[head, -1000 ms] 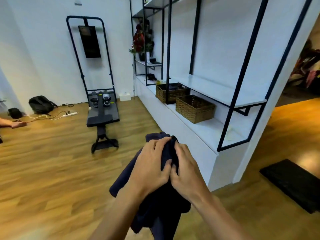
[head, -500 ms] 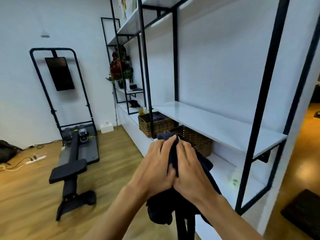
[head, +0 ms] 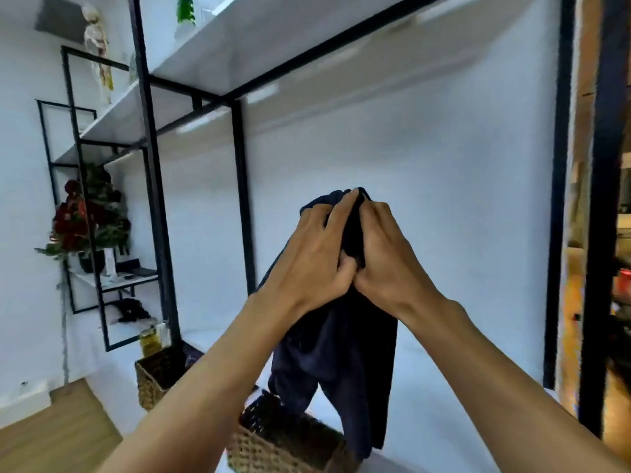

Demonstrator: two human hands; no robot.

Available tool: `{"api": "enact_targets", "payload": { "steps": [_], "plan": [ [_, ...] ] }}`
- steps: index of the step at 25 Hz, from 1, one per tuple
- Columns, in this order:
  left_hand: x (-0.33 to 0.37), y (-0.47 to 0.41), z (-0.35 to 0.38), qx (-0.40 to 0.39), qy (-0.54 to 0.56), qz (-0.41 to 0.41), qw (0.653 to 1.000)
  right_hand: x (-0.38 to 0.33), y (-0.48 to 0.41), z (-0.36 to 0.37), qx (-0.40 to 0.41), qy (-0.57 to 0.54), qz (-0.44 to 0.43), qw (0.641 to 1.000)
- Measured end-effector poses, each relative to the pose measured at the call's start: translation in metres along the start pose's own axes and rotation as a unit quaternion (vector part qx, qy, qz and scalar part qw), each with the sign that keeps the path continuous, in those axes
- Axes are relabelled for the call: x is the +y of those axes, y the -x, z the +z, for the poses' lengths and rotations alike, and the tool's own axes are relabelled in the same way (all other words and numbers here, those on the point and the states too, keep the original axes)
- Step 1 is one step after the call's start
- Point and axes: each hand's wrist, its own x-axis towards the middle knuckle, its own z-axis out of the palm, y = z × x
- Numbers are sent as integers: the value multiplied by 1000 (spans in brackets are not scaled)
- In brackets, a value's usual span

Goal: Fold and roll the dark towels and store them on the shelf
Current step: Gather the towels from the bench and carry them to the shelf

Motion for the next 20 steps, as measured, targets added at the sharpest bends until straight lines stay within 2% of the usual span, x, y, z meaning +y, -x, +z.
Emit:
{"api": "enact_targets", "payload": {
  "steps": [4,7,9,11,13,14,16,20],
  "plan": [
    [-41,-94,66,57,97,84,990,52,-75,-26,47,125,37,990],
    [-55,-102,150,42,194,90,976,106,-75,-16,37,193,101,975],
    [-62,-64,220,-40,212,61,975,159,-35,19,0,222,188,957],
    [-64,-2,288,-217,179,49,959,209,31,68,-89,236,303,919],
    [-62,57,337,-422,117,68,896,245,93,114,-216,266,371,863],
    [-65,76,352,-478,103,70,870,256,111,128,-247,281,372,849],
    [-77,87,369,-477,123,66,868,272,115,139,-222,279,367,859],
    [-103,52,371,-441,267,28,856,281,76,129,-186,250,417,854]
  ]
}}
